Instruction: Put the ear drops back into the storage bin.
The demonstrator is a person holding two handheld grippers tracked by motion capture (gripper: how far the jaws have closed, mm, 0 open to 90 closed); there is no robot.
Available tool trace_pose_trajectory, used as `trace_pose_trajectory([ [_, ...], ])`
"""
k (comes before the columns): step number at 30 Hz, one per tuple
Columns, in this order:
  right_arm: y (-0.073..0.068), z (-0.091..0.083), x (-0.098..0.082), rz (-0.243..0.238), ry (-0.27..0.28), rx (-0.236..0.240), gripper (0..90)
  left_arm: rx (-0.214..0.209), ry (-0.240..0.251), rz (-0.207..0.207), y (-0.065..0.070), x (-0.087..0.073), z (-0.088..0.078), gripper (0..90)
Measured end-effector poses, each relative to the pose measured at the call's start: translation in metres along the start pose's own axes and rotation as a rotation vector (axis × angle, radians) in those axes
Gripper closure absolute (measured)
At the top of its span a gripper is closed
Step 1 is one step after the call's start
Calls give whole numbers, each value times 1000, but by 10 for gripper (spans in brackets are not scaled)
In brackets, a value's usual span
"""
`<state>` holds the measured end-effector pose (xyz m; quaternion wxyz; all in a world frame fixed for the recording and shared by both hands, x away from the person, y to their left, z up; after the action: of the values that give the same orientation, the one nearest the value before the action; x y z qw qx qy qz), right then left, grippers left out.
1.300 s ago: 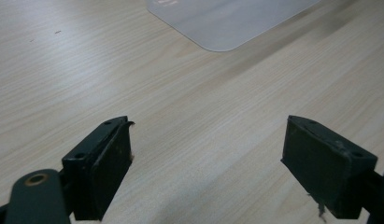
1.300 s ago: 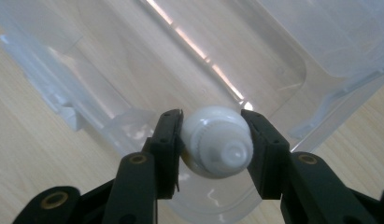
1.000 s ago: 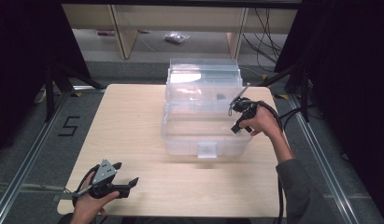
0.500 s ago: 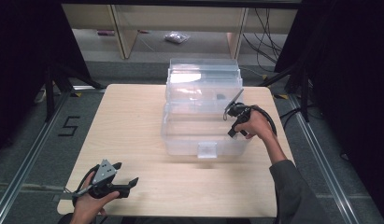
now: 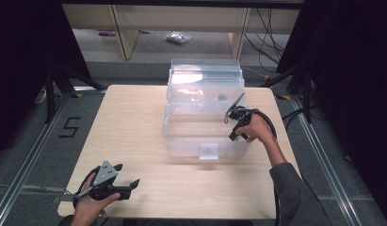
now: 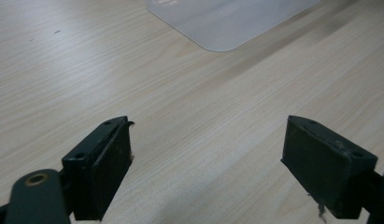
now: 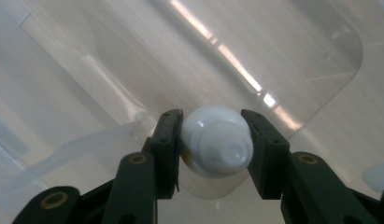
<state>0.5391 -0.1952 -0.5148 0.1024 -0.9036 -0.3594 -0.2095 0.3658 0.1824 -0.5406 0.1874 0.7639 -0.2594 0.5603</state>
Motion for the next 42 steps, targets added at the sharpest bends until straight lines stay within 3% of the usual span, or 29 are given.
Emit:
trace_pose_trajectory([
  [1, 0, 0, -3, 16, -27, -15, 601, 0, 1, -1, 0, 0, 0, 153],
  [7, 0, 1, -4, 10, -31, -21, 601, -1, -1, 1, 0, 0, 0, 153],
  [8, 2, 3, -5, -15, -35, -18, 601, -1, -1, 1, 0, 0, 0, 153],
  [15, 0, 4, -8, 18, -51, -33, 599, -3, 0, 1, 0, 0, 0, 153],
  [20, -1, 2, -7, 13, -51, -35, 596, -3, 1, 1, 0, 0, 0, 153],
  [22, 0, 0, -5, -12, -23, -28, 545, -4, 1, 1, 0, 0, 0, 153],
  [23, -3, -3, -5, 18, -37, -38, 529, -4, 1, 1, 0, 0, 0, 153],
  [24, -3, -3, -5, 18, -37, -38, 529, -4, 0, 2, 0, 0, 0, 153],
  [25, -2, -5, -5, -8, -32, -35, 519, -5, -1, 2, 0, 0, 0, 153],
  [29, -1, -13, 3, -39, 25, -35, 475, -4, -1, 1, 0, 0, 0, 153],
  [36, -4, -30, 10, -27, 89, -54, 427, -4, 0, 2, 0, 0, 1, 153],
  [42, -8, -39, 13, -33, 114, -44, 407, -4, 0, 1, 0, 0, 1, 153],
])
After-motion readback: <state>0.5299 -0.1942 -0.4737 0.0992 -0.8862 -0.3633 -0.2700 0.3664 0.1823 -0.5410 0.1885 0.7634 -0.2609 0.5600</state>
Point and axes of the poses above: each handheld gripper's, and its own axes: z roughly forward along the jaws, x roughly out of its top, y roughly to its right, the point moved 9 cm from there along z, roughly forward along the jaws, and after that the axes turned 15 degrees about y, right-handed, at the moved point
